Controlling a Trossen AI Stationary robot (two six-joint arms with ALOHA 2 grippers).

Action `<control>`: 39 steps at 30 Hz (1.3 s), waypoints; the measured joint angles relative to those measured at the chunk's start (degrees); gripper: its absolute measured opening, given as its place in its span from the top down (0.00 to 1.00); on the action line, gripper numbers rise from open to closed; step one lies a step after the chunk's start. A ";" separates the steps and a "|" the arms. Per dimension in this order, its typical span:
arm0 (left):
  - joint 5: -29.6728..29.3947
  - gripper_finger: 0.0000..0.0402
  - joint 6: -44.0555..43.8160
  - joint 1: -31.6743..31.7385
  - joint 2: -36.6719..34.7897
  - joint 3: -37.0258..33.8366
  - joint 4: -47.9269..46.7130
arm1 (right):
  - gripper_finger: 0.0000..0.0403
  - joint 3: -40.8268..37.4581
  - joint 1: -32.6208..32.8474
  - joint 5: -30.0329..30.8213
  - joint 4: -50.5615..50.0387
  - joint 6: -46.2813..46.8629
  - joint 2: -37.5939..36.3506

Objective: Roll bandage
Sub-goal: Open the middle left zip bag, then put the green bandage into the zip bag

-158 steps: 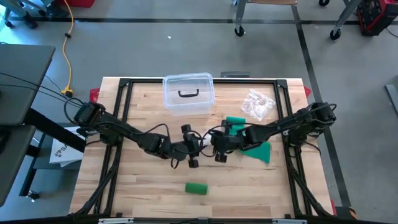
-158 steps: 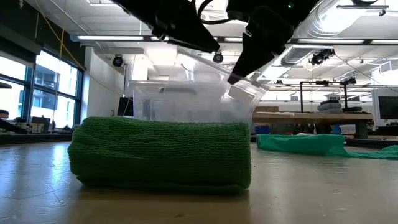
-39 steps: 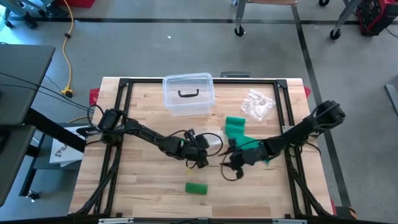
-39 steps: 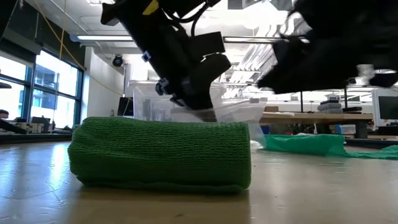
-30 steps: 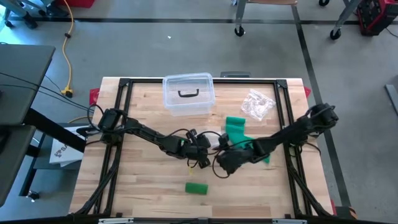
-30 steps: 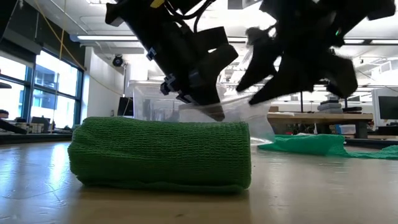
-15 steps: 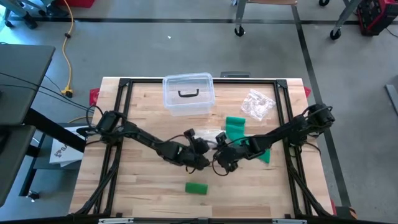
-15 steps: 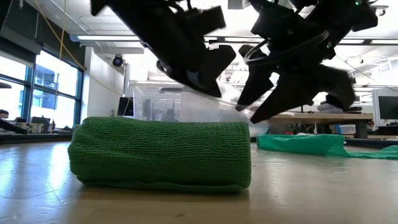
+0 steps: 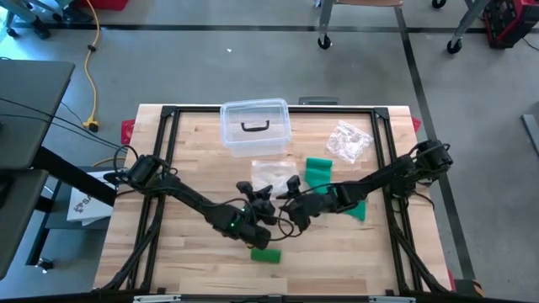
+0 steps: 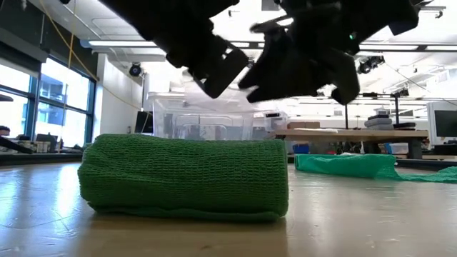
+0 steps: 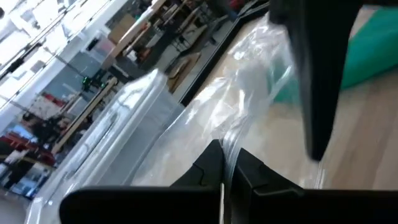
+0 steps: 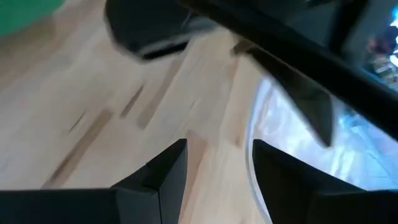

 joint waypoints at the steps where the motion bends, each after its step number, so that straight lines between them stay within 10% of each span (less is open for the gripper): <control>1: -0.45 1.00 -2.27 0.00 0.00 0.00 -2.25 | 0.57 0.08 0.02 -0.02 0.24 0.48 0.00; 14: 14.33 1.00 -45.01 1.70 -0.02 0.02 -44.13 | 0.57 0.46 3.70 -7.67 -4.72 30.56 -0.02; 25: 24.91 1.00 -57.07 -1.02 -0.07 0.02 -45.08 | 0.35 0.48 12.09 -21.08 12.35 45.18 8.17; 39: 28.15 1.00 -64.52 -7.42 3.18 0.02 -29.99 | 0.24 17.72 19.75 3.71 -4.37 55.89 21.52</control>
